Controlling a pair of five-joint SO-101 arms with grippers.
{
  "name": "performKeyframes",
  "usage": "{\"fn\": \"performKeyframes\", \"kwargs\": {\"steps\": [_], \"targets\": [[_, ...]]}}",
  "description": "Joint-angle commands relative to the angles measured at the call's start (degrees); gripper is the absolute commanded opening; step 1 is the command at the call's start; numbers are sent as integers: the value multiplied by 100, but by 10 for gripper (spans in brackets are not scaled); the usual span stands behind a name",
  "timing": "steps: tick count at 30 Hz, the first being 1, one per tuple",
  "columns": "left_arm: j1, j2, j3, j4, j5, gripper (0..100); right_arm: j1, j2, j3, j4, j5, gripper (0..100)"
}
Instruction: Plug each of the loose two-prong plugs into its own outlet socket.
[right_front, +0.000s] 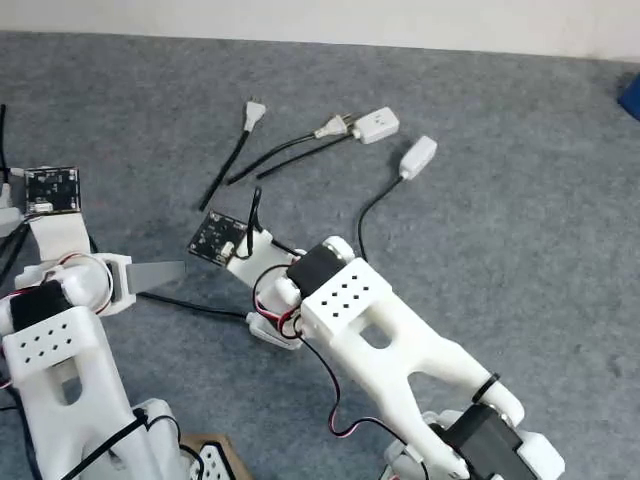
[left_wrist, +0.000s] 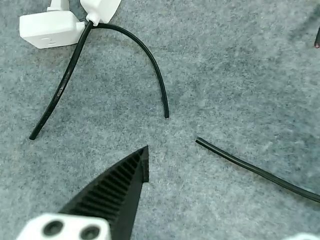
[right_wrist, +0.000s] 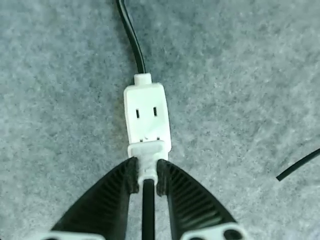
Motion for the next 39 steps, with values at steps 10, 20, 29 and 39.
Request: {"fn": "performKeyframes", "kwargs": {"steps": [10,20,29,39], "targets": [[-75,-48,-57,-53,-44,553,224,-48,734,-796,70,8],[-40,-48,-57,-53,-35,553,312,-4,224,13,343,8],[-66,-48,-277,-44,-18,553,303,-4,13,75,308,8],[-66,-13,-268,-70,-35,553,321,312,-224,242,352,8]]}}
